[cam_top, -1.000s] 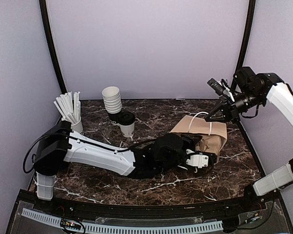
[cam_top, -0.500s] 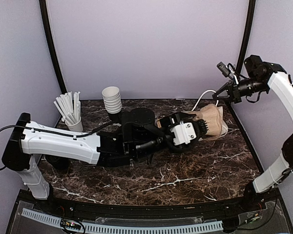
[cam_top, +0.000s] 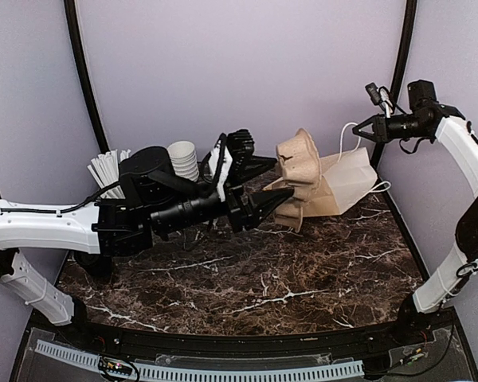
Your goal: Pack the takeout coffee
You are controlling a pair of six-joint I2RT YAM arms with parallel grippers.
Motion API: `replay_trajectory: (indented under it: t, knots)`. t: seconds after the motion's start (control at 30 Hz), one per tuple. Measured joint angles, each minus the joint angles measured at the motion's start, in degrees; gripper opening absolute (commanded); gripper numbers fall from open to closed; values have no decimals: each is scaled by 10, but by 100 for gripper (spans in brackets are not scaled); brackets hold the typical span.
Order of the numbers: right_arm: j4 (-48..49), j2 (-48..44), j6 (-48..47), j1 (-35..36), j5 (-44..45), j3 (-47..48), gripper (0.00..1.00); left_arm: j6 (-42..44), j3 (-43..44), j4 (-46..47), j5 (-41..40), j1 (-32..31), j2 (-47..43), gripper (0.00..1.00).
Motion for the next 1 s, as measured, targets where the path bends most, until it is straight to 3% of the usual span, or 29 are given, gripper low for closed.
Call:
replay_trajectory:
  t: [0.1,0.27,0.43,0.53,0.63,0.73,0.9,1.0]
  knots:
    - [28,10,30,0,-3,13,21,-82,-64,23,32,26,-35,60]
    - [67,15,65,0,-12,21,22,-223,-187,89,77,70,-59,59]
    - [103,16,85,0,-14,10,21,-388,-318,240,139,130,-33,58]
    - [122,26,106,0,-9,8,19,-503,-370,394,181,177,49,53]
    - [144,50,132,0,-2,14,19,-618,-390,510,215,211,164,50]
    - [170,86,162,0,4,31,18,-692,-391,552,239,223,243,50]
    - [179,118,182,0,1,38,24,-750,-391,594,248,223,266,55]
    - [180,100,165,0,-8,18,35,-769,-389,577,242,223,260,68]
